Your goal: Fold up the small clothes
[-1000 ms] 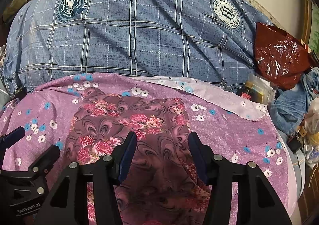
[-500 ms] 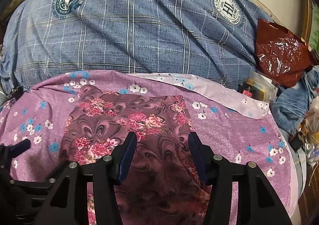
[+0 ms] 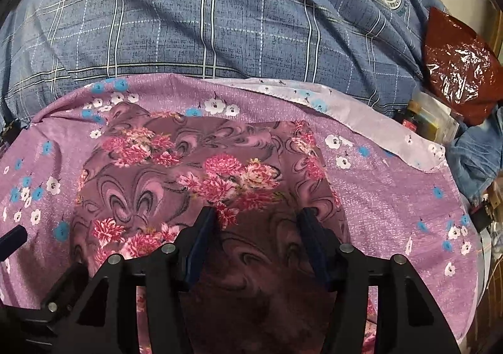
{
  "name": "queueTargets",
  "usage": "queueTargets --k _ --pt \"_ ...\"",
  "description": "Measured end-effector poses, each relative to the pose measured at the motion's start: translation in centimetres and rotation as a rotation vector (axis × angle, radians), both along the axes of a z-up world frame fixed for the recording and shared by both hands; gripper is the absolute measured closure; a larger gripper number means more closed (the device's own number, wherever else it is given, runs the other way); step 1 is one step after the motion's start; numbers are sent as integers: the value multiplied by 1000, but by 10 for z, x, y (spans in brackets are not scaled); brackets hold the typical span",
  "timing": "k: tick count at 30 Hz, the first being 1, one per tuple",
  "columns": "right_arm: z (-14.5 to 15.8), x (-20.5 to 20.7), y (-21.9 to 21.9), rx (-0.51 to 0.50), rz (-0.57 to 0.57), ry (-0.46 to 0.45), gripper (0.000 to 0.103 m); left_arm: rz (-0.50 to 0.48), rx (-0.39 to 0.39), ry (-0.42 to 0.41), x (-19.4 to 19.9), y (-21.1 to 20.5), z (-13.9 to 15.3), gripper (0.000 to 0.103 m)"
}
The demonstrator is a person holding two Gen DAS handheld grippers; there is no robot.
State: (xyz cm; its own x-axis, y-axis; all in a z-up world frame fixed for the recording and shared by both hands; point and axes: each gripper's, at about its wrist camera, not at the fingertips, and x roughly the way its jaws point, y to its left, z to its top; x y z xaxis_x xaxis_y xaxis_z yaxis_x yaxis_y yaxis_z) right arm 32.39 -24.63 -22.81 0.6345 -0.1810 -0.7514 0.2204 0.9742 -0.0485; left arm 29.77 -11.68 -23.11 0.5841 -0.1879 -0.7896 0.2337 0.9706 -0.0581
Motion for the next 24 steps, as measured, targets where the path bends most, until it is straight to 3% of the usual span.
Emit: queueTargets --k 10,18,24 --pt "27 -24 15 -77 27 -95 50 -12 -16 -89 -15 3 22 0" --pt "42 -34 14 -61 22 -145 58 -21 8 -104 -19 2 23 0" --pt "39 -35 17 -51 38 -134 65 -31 31 -97 -19 -1 18 0"
